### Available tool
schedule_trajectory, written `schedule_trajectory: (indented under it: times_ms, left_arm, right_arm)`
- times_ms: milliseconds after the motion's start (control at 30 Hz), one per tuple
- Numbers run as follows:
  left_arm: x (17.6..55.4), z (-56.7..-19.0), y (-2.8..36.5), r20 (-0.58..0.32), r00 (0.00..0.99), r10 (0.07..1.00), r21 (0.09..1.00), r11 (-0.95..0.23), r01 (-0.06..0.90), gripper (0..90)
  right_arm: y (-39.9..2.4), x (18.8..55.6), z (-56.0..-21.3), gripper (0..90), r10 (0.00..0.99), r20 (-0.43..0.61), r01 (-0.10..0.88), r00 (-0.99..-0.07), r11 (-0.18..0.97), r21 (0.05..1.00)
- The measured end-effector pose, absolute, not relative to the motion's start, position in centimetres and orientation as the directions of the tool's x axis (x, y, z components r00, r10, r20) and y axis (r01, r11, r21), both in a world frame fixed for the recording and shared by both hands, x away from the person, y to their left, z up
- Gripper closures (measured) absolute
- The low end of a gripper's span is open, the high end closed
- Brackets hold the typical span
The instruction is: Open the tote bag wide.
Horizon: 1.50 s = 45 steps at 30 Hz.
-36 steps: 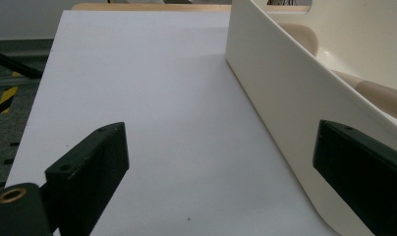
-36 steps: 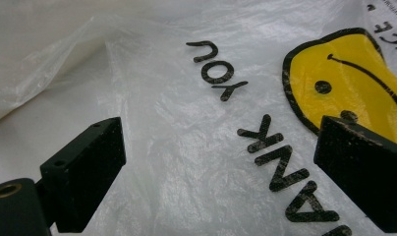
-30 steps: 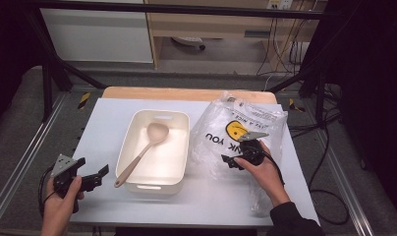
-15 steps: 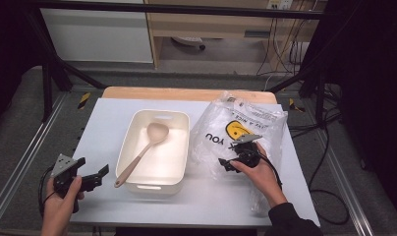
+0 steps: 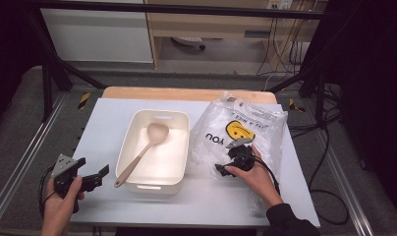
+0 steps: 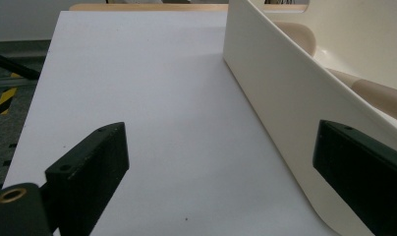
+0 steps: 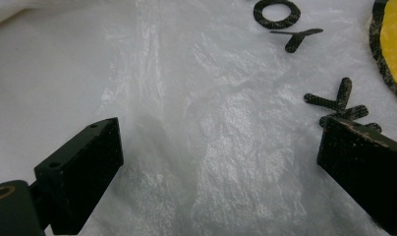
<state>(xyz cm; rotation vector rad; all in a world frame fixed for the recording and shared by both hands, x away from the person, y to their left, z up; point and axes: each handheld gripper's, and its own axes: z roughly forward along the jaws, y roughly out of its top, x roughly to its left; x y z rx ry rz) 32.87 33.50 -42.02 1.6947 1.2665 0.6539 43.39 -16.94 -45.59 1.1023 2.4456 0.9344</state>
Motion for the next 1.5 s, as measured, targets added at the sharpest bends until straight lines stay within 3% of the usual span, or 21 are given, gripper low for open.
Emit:
schedule_trajectory:
  times_ms: [433, 600, 1133, 1200, 1500]
  left_arm:
    - [32.9, -42.0, 33.4, -0.094, 0.340, 0.936, 0.882, -0.080, 0.464, 6.3]
    - [32.9, -42.1, 33.4, -0.089, 0.341, 0.936, 0.881, -0.085, 0.465, 6.3]
    - [32.9, -42.2, 33.4, -0.097, 0.335, 0.937, 0.879, -0.077, 0.471, 6.3]
    - [33.0, -42.2, 33.5, -0.096, 0.335, 0.937, 0.879, -0.079, 0.471, 6.3]
    - [32.9, -42.1, 33.5, -0.093, 0.338, 0.937, 0.881, -0.081, 0.466, 6.3]
  right_arm:
    - [-17.3, 43.5, -45.9, 4.2, 0.768, -0.008, 0.560, -0.640, 0.474, 0.679]
    - [-17.8, 43.6, -45.6, 18.4, 0.779, -0.001, 0.564, -0.627, 0.456, 0.689]
    - [-20.4, 45.1, -45.4, 85.6, 0.839, 0.085, 0.610, -0.538, 0.317, 0.726]
    - [-20.6, 45.1, -45.5, 89.7, 0.839, 0.089, 0.606, -0.536, 0.309, 0.733]
    - [-20.0, 43.4, -43.4, 90.0, 0.824, 0.108, 0.572, -0.556, 0.286, 0.769]
